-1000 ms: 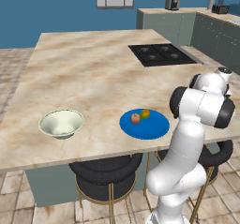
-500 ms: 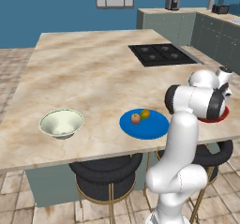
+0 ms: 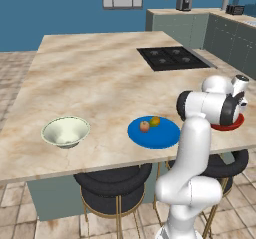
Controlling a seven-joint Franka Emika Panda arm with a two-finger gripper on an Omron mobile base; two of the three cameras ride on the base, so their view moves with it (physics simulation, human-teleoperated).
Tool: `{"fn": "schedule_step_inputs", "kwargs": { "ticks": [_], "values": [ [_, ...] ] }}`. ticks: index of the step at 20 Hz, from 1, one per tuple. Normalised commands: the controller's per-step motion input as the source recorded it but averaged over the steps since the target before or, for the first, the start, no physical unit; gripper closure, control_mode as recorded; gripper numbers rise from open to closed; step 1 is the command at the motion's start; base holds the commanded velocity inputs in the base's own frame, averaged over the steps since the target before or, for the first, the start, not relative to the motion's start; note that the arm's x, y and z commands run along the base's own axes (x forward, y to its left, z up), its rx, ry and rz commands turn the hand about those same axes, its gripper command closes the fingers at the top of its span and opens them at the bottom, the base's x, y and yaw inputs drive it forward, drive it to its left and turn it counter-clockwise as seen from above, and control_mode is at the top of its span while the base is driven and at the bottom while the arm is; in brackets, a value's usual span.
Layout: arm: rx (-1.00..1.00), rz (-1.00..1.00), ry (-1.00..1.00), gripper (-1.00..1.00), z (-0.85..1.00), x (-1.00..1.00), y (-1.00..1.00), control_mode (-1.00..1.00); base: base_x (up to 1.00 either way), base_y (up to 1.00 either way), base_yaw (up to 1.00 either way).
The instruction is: Take the fruits from the plate on the dining counter and place two fruits in each bowl.
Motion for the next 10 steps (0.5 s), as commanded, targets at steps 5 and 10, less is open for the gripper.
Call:
{"fn": "schedule_step_inputs", "kwargs": {
  "ticks": [5,10],
  "values": [
    [0.00,0.00,0.00,1.00,-0.16,0.00,0.00,-1.00,0.00,0.00,0.00],
    [0.00,0.00,0.00,-1.00,0.00,0.00,0.00,-1.00,0.00,0.00,0.00]
  ]
}}
